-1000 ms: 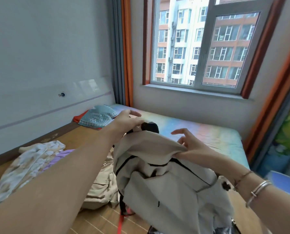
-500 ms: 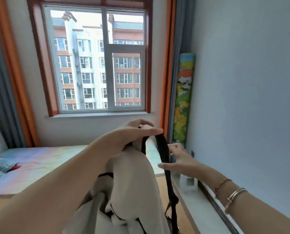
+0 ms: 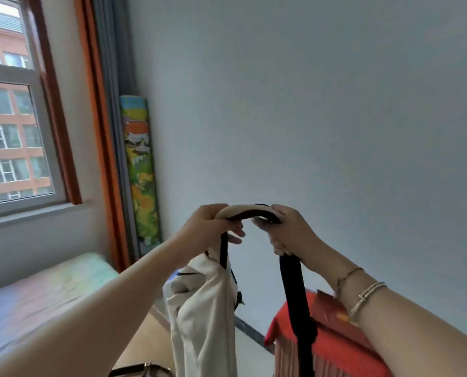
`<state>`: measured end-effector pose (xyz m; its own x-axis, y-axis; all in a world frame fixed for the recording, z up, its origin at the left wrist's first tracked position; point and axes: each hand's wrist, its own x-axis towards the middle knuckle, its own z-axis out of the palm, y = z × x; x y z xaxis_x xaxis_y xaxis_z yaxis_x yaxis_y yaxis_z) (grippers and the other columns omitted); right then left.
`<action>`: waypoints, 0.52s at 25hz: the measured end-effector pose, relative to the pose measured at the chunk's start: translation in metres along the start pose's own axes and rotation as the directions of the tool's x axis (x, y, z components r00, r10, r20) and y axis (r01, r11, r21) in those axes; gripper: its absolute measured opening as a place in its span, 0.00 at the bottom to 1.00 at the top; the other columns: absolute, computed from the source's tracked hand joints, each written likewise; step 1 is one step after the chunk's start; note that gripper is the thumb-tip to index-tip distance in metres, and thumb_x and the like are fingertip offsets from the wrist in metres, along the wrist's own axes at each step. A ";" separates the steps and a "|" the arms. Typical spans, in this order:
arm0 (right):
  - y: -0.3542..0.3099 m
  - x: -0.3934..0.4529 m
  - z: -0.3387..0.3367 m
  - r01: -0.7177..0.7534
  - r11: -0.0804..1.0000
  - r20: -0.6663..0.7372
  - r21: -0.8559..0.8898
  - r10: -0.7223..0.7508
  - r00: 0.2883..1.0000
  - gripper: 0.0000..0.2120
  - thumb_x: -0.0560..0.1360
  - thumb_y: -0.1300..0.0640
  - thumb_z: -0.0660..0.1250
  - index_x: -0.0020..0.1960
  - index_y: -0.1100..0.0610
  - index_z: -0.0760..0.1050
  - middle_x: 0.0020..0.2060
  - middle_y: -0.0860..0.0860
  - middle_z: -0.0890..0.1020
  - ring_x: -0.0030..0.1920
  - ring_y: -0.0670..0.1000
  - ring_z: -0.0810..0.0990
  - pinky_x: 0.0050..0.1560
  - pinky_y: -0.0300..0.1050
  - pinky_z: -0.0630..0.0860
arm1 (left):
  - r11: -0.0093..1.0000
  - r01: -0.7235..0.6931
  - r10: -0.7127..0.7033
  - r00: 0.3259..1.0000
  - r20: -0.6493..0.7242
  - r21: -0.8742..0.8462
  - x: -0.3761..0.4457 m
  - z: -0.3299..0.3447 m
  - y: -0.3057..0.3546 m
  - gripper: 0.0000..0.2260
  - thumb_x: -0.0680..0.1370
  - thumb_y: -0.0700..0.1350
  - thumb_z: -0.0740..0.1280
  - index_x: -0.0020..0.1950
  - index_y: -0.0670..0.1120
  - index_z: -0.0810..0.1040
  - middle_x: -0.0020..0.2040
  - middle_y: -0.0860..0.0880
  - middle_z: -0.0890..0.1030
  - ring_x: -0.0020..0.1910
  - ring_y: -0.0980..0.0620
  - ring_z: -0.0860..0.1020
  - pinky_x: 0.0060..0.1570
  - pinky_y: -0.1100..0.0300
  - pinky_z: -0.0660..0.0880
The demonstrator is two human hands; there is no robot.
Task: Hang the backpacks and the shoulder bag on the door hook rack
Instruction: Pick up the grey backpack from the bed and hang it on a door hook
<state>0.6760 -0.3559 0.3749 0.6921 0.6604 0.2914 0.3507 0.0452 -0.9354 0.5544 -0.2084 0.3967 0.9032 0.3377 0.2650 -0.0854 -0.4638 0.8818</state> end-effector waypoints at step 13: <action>-0.002 -0.133 -0.359 -0.031 0.991 -0.340 -0.132 -0.016 0.940 0.12 0.72 0.45 0.65 0.44 0.52 0.80 0.24 0.51 0.74 0.23 0.49 0.68 0.26 0.41 0.68 | 0.941 0.073 0.110 0.859 0.501 -0.332 0.101 0.346 0.139 0.08 0.73 0.42 0.67 0.51 0.42 0.80 0.27 0.48 0.77 0.24 0.49 0.76 0.29 0.61 0.75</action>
<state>0.8102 -0.7132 0.4098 0.8597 0.3654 0.3569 0.4092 -0.0745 -0.9094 0.7790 -0.5221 0.4109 0.9767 -0.1710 0.1293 -0.1540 -0.1399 0.9781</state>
